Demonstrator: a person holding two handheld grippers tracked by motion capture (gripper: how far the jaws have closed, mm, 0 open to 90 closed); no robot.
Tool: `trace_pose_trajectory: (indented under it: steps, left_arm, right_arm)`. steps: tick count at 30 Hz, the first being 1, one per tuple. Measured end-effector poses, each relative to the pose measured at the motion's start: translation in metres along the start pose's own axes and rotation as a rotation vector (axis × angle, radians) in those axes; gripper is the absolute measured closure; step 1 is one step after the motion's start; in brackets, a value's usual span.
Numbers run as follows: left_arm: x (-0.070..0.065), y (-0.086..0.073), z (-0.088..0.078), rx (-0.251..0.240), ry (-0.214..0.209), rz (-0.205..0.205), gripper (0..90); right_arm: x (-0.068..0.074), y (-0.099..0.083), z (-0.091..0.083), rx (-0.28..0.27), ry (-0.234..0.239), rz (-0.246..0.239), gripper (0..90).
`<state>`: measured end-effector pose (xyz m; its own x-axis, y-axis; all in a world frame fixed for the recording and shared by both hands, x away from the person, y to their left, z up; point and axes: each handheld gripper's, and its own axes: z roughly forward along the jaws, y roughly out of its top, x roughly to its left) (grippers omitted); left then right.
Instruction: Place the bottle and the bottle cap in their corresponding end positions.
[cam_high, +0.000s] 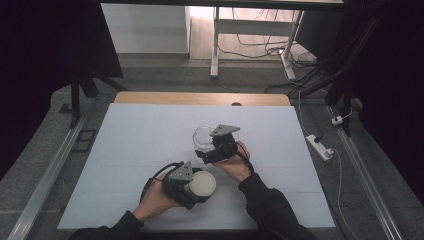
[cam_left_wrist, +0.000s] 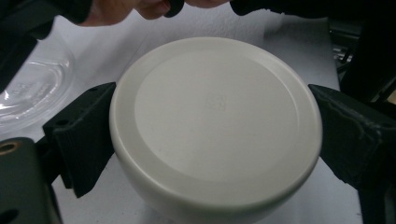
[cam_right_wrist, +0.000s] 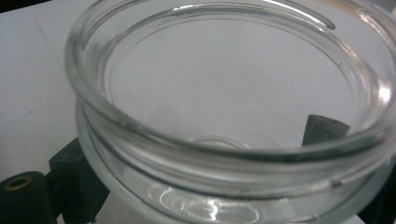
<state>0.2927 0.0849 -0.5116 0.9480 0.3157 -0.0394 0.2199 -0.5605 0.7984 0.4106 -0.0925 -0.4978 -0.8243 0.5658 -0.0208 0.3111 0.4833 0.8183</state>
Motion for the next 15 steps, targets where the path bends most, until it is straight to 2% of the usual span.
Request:
trace_pose_trajectory:
  steps: [5,10,15]
  left_arm:
    - [0.004,-0.002,0.006,0.010,-0.003,-0.005,8.1]
    - [0.007,-0.005,0.013,0.042,-0.001,0.011,8.1]
    - [0.008,-0.008,0.020,0.077,0.021,0.005,8.1]
  right_arm:
    - [-0.002,-0.001,0.009,0.008,-0.006,0.002,6.9]
    - [-0.002,-0.002,0.014,0.015,-0.007,0.006,6.9]
    - [-0.005,-0.003,0.019,0.015,-0.009,0.012,6.9]
